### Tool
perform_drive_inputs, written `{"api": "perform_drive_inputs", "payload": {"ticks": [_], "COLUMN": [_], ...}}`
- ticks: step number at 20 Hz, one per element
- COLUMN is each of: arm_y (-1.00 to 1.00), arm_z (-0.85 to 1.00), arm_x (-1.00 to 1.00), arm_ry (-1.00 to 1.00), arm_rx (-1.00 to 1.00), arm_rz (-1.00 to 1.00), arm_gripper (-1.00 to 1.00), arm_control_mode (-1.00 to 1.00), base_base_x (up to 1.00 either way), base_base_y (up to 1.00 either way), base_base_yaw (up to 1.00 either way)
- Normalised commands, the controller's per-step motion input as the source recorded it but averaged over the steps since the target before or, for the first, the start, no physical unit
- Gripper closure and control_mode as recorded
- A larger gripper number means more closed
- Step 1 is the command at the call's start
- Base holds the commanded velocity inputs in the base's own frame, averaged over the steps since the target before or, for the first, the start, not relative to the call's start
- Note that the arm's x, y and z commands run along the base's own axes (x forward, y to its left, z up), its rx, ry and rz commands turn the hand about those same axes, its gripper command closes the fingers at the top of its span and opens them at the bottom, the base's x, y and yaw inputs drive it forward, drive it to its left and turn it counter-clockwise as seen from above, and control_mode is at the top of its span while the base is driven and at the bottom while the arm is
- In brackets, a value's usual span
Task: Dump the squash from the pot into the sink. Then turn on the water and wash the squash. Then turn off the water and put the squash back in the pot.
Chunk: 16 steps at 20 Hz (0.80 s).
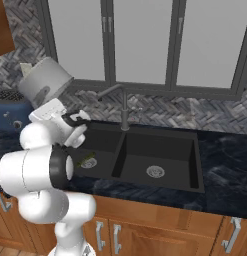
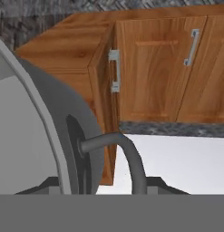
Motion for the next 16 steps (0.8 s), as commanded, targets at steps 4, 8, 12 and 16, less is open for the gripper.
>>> {"api": "perform_drive_inputs", "payload": {"ticks": [4,8,12,16], "arm_y": [0.50,0.61,0.61,0.43], "arm_z": [0.41,0.21,0.00,0.00], "arm_x": [-0.18,-0.24,-0.37,-0.19], "arm_ry": [-0.16,-0.18,-0.23,-0.22], "arm_rx": [-0.22,-0.25,-0.35,-0.40], "arm_rz": [0.00,0.00,-0.01,-0.04], "arm_gripper": [1.00,1.00,1.00,1.00], "arm_control_mode": [-1.00,-1.00,-1.00,-1.00], "base_base_x": [0.00,0.00,0.00,0.00], "base_base_y": [0.00,0.00,0.00,0.00], "base_base_yaw": [0.00,0.00,0.00,0.00]}}
